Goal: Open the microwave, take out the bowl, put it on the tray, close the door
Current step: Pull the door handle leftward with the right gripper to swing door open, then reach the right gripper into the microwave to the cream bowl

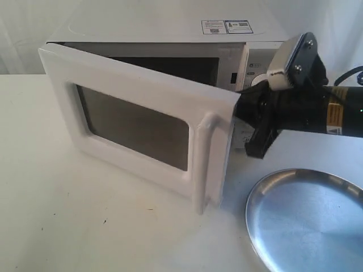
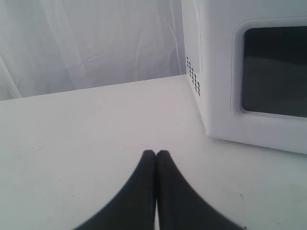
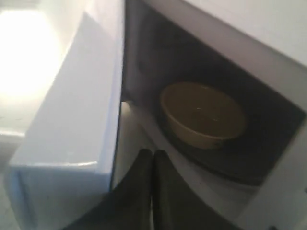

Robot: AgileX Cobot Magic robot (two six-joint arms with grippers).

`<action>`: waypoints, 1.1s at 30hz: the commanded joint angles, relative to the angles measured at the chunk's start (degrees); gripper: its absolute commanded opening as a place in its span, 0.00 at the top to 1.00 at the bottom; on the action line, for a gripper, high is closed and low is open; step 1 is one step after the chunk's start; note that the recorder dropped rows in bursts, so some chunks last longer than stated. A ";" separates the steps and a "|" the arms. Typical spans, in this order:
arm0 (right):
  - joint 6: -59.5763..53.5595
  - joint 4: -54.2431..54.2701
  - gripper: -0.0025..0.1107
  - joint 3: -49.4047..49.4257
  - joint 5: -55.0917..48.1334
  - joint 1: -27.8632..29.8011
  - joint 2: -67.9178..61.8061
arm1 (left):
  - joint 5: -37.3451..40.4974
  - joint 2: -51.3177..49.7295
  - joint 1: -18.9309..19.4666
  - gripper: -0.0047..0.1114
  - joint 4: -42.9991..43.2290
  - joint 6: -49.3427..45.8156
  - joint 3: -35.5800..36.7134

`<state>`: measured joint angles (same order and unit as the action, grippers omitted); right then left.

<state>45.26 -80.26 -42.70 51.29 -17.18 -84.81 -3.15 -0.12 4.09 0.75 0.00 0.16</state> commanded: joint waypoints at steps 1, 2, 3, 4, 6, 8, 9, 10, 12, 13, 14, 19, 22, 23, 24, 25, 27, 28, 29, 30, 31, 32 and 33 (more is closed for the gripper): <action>1.49 -9.98 0.98 0.13 13.87 0.09 0.21 | 0.16 0.12 -0.12 0.96 -0.35 0.00 -0.16; 1.49 -9.98 0.98 0.13 16.01 -0.03 0.21 | 0.16 0.12 -0.12 0.96 -0.35 0.00 -0.16; 1.34 -9.98 0.98 0.13 17.33 -0.32 0.09 | 0.16 0.12 -0.12 0.96 -0.35 0.00 -0.16; 1.34 -9.85 0.98 0.13 16.56 -0.80 0.09 | 0.16 0.12 -0.12 0.96 -0.35 0.00 -0.16; 1.45 -8.67 0.98 0.13 12.51 -2.38 -0.54 | 0.16 0.12 -0.12 0.96 -0.35 0.00 -0.16; 1.45 -7.17 0.98 0.13 8.90 -4.62 -1.87 | 0.16 0.12 -0.12 0.96 -0.35 0.00 -0.16; 1.45 -6.46 0.98 0.13 8.26 -5.98 -2.77 | 0.16 0.12 -0.12 0.96 -0.35 0.00 -0.16; 0.61 -5.33 0.98 0.13 7.99 -7.41 -3.72 | 0.16 0.12 -0.12 0.96 -0.35 0.00 -0.16; -2.42 -2.11 0.98 0.02 7.35 -9.99 -5.46 | 0.16 0.12 -0.12 0.96 -0.35 0.00 -0.16; -4.25 0.56 0.98 0.02 6.38 -11.17 -6.30 | 0.16 0.12 -0.12 0.96 -0.35 0.00 -0.16; -6.34 3.46 0.98 0.02 4.77 -12.20 -6.98 | 0.16 0.12 -0.12 0.96 -0.35 0.00 -0.16; -22.17 25.19 0.98 -0.10 -7.26 -15.81 -9.89 | 0.16 0.12 -0.12 0.96 -0.35 0.00 -0.16; -30.39 34.70 0.98 -2.21 -10.35 -17.32 -12.63 | 0.16 0.12 -0.12 0.96 -0.35 0.00 -0.16; -31.00 34.80 0.98 -3.18 -10.84 -17.71 -13.50 | 0.16 0.12 -0.12 0.96 -0.35 0.00 -0.16; -31.43 34.80 0.98 -4.27 -11.26 -18.43 -14.44 | 0.16 0.12 -0.12 0.96 -0.35 0.00 -0.16; -31.69 34.80 0.98 -6.06 -12.13 -19.13 -15.88 | 0.16 0.12 -0.12 0.96 -0.35 0.00 -0.16; -31.77 34.80 0.98 -9.03 -14.58 -20.53 -17.77 | 0.16 0.12 -0.12 0.96 -0.35 0.00 -0.16; -31.77 34.80 0.98 -10.78 -16.38 -21.30 -18.93 | 0.16 0.12 -0.12 0.96 -0.35 0.00 -0.16; -31.77 34.80 0.98 -12.55 -18.55 -22.07 -20.08 | 0.16 0.12 -0.12 0.96 -0.35 0.00 -0.16; -31.77 34.80 0.98 -13.92 -21.06 -22.63 -21.15 | 0.16 0.12 -0.12 0.96 -0.35 0.00 -0.16; -31.77 34.68 0.98 -15.61 -23.51 -23.14 -22.09 | 0.16 0.12 -0.12 0.96 -0.35 0.00 -0.16; -31.77 34.43 0.96 -17.08 -25.40 -23.67 -22.90 | 0.16 0.12 -0.12 0.96 -0.35 0.00 -0.16; -31.77 34.20 0.94 -18.02 -26.39 -23.95 -23.46 | 0.16 0.12 -0.12 0.96 -0.35 0.00 -0.16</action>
<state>14.02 -46.23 -57.52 29.92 -40.11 -106.53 -3.15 -0.12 4.09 0.75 0.00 0.16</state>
